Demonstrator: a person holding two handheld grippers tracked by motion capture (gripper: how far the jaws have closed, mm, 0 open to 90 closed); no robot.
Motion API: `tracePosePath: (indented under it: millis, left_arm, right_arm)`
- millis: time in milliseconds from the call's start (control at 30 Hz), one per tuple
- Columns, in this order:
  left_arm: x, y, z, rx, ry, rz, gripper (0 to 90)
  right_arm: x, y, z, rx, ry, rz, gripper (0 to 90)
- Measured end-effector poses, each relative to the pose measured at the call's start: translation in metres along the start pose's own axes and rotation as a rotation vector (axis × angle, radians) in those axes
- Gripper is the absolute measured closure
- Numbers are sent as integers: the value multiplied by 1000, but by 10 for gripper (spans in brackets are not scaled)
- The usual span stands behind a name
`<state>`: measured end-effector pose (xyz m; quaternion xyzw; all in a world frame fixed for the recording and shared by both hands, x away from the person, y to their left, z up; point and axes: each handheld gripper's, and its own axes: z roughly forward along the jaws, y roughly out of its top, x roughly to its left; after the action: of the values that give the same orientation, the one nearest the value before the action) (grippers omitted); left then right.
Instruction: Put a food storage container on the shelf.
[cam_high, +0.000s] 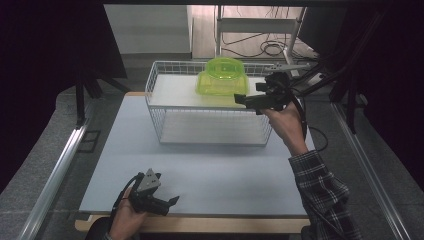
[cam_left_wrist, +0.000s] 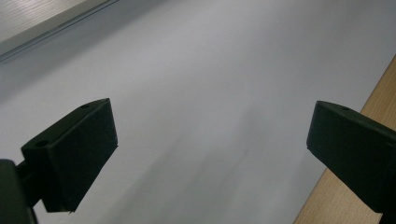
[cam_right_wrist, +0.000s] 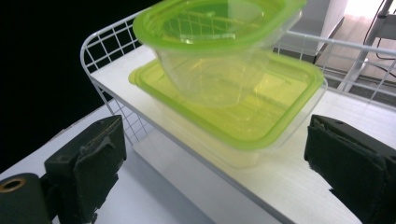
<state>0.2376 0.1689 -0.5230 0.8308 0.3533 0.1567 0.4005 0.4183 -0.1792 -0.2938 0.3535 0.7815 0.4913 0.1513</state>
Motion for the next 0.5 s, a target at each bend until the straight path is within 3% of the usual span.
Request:
tracePosePath:
  millis: [500]
  left_arm:
    - [0,0,0,4,6,9,16]
  right_arm:
    - [6,-29,5,29,-6,-39,39]
